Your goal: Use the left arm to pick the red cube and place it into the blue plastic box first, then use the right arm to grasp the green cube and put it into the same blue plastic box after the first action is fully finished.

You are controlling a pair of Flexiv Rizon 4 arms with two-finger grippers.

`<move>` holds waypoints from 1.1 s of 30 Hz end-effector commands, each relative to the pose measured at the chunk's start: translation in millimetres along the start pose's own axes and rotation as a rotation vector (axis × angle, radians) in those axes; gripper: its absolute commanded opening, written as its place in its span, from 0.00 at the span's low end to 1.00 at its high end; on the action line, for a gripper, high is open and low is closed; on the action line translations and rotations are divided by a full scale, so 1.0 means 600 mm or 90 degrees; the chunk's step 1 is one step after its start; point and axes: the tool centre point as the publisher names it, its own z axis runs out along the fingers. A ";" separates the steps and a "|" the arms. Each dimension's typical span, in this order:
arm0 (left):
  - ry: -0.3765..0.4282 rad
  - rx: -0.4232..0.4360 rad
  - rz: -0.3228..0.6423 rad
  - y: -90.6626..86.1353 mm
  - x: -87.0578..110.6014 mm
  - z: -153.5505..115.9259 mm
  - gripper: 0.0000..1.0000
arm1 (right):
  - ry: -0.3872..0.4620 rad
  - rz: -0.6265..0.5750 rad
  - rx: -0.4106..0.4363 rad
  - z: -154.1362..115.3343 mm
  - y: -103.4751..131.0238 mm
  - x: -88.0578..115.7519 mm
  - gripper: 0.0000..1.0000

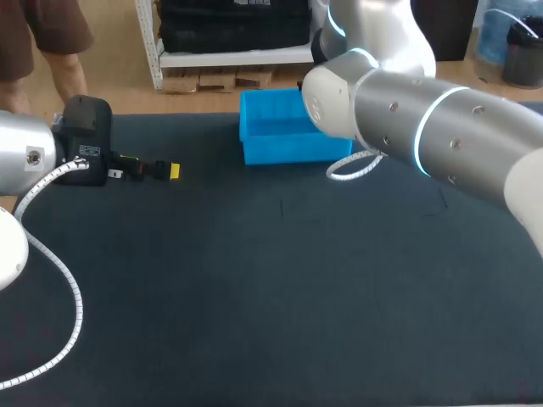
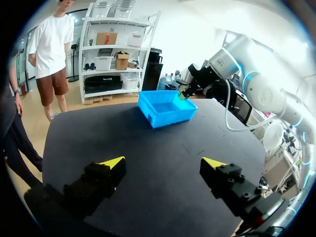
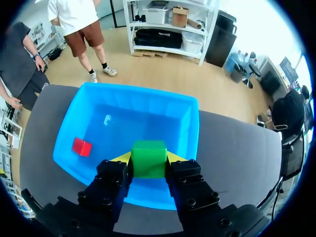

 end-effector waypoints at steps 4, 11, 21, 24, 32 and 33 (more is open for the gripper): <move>-0.004 0.005 0.001 0.004 0.002 0.002 1.00 | 0.147 0.003 -0.002 0.025 -0.003 -0.055 0.00; -0.004 0.005 0.001 0.004 0.002 0.002 1.00 | 0.156 0.004 -0.007 0.031 -0.005 -0.057 0.71; -0.004 0.005 0.001 0.004 0.002 0.002 1.00 | 0.162 0.006 -0.008 0.013 -0.001 -0.049 1.00; -0.004 0.005 0.001 0.004 0.002 0.002 1.00 | 0.175 0.007 -0.009 0.004 0.004 -0.044 1.00; -0.004 0.005 0.001 0.004 0.002 0.002 1.00 | 0.199 0.011 -0.024 -0.035 0.024 -0.012 1.00; -0.004 0.005 0.001 0.004 0.002 0.002 1.00 | 0.197 0.009 -0.026 -0.042 0.027 -0.005 1.00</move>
